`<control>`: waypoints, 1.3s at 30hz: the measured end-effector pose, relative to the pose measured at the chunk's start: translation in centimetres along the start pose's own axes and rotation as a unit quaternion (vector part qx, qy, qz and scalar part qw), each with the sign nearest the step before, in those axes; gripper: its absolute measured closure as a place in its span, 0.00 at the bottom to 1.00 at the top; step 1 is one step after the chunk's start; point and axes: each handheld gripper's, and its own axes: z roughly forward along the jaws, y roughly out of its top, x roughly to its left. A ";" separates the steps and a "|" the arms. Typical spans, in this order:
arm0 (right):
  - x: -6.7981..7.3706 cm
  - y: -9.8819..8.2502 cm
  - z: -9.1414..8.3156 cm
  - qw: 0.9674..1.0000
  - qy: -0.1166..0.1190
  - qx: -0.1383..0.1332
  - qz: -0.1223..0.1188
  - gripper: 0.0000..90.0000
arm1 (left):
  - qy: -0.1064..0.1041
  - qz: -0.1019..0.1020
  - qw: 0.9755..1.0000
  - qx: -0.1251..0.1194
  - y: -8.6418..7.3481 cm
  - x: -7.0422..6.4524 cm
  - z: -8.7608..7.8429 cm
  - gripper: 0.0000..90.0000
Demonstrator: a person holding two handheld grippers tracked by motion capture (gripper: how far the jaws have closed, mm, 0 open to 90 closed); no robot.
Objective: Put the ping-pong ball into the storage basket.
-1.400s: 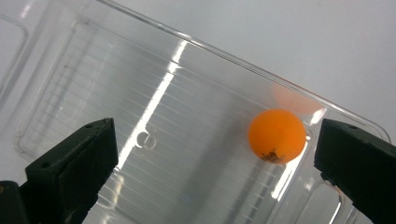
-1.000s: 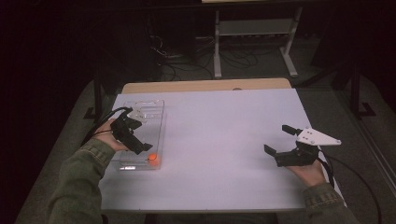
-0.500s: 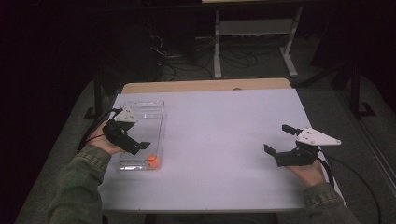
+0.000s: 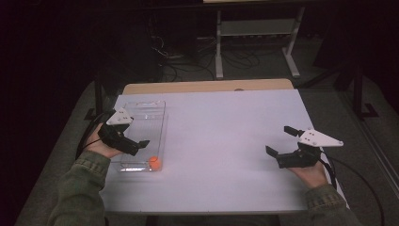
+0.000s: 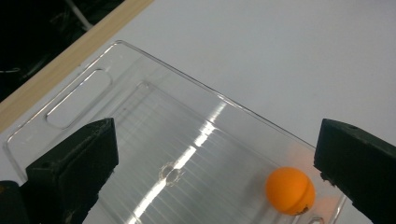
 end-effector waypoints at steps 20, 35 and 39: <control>0.0 0.0 0.0 1.000 0.000 -0.001 0.001 0.00 | 0.061 -0.073 0.992 -0.081 -3.5 -0.5 -1.0 0.00; 0.0 0.0 0.0 1.000 0.001 -0.003 0.005 0.00 | 0.080 -0.117 0.981 -0.130 -6.1 -0.9 -1.2 0.00; 0.1 -0.1 0.1 1.000 0.001 -0.001 0.006 0.00 | 0.088 -0.132 0.976 -0.149 -6.7 -0.9 -1.4 0.00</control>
